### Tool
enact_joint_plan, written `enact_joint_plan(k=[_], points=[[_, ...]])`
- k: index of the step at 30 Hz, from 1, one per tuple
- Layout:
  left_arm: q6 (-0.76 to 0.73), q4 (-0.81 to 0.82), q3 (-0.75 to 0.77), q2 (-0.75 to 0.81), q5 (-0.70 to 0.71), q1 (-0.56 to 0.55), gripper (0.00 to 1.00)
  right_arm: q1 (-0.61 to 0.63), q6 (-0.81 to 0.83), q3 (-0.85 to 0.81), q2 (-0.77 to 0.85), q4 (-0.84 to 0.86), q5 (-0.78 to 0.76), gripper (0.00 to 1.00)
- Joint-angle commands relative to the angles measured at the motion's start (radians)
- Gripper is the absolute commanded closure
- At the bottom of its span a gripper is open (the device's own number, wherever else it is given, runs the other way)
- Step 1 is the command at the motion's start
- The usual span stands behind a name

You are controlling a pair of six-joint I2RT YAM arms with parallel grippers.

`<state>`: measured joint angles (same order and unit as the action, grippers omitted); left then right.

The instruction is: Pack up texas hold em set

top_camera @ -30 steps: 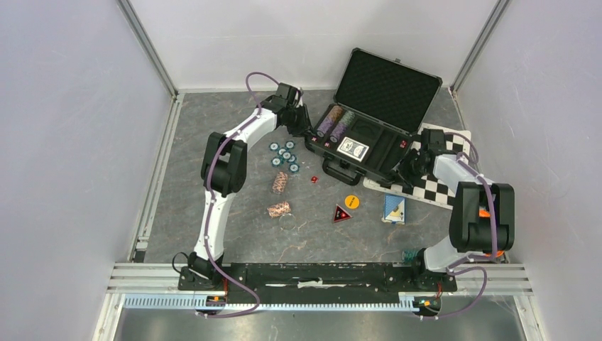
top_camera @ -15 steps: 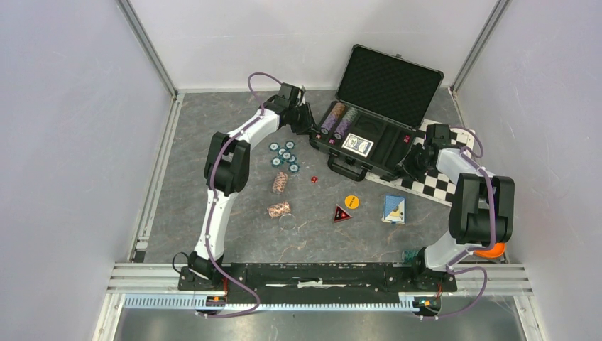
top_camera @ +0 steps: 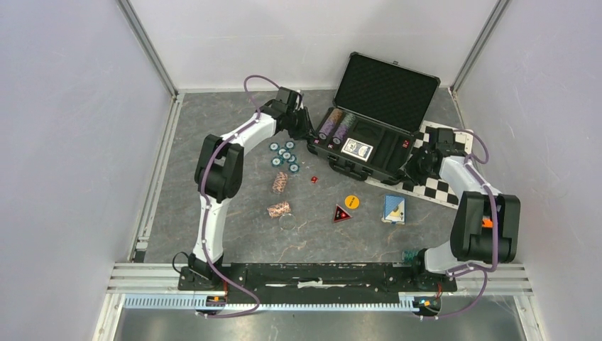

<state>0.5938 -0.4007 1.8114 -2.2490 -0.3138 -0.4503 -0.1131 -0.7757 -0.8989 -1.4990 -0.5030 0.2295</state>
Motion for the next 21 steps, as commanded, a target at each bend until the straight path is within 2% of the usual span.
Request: enact_joint_plan(k=[1, 7, 14, 21], points=[[0.068, -0.027, -0.02, 0.134, -0.179, -0.08, 0.91, 0.033, -0.078, -0.017, 0.092, 0.102, 0.217, 1.0], [0.063, -0.043, -0.032, 0.157, -0.18, -0.076, 0.92, 0.036, -0.07, -0.021, 0.091, 0.091, 0.216, 1.0], [0.059, 0.001, -0.133, 0.137, -0.18, -0.076, 0.92, 0.038, -0.052, 0.011, 0.057, 0.108, 0.182, 1.0], [0.05, 0.012, 0.01, 0.003, -0.171, -0.073, 0.92, 0.038, -0.023, -0.126, -0.087, 0.179, 0.105, 1.0]])
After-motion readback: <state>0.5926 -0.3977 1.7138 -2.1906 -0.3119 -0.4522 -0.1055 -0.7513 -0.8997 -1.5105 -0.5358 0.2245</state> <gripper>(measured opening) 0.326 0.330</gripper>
